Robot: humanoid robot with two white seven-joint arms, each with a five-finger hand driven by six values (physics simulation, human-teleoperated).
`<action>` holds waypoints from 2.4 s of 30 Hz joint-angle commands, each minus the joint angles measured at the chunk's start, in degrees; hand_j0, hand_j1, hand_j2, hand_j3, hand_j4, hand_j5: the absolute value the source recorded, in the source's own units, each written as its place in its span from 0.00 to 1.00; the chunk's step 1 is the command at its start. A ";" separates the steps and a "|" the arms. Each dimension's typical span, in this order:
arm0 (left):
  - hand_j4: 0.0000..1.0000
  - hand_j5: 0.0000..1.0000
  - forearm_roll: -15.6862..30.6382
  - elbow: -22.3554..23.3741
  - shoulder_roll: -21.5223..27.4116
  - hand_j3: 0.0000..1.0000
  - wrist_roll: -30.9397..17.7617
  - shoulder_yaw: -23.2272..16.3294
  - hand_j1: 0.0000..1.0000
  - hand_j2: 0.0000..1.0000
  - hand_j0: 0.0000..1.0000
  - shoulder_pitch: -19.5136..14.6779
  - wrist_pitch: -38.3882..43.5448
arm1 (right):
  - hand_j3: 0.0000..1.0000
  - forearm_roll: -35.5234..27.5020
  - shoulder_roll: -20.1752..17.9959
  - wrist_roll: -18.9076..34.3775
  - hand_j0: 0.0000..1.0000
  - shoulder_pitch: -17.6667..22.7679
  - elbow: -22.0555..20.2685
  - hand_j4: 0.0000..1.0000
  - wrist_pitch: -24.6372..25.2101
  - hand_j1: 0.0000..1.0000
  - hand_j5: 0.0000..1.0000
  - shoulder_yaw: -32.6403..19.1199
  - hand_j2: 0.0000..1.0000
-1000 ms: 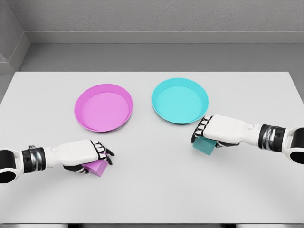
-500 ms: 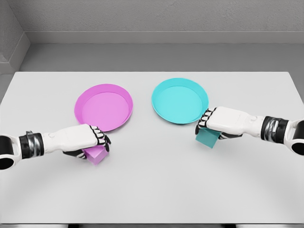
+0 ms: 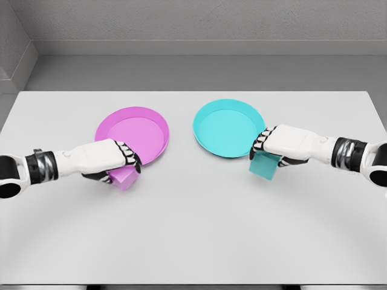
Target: Place the blocks in the corresponding plates according to their colors
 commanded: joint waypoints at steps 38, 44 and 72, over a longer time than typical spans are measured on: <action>0.63 0.63 -0.25 17.65 -12.51 0.63 -0.06 -0.68 0.63 0.63 0.63 -11.25 0.05 | 0.60 0.05 7.72 0.07 0.60 -8.79 9.92 0.60 0.14 0.60 0.60 0.79 0.60; 0.86 0.86 -0.16 20.37 -13.92 0.86 0.03 -0.59 0.86 0.86 0.86 -12.39 0.05 | 0.60 0.05 8.60 0.07 0.60 -10.11 11.67 0.60 0.14 0.60 0.60 0.79 0.60; 1.00 1.00 10.64 19.41 2.60 1.00 0.64 1.43 1.00 1.00 1.00 -11.16 0.05 | 1.00 -13.14 -2.82 -0.55 1.00 5.62 9.57 1.00 0.14 1.00 1.00 -22.76 1.00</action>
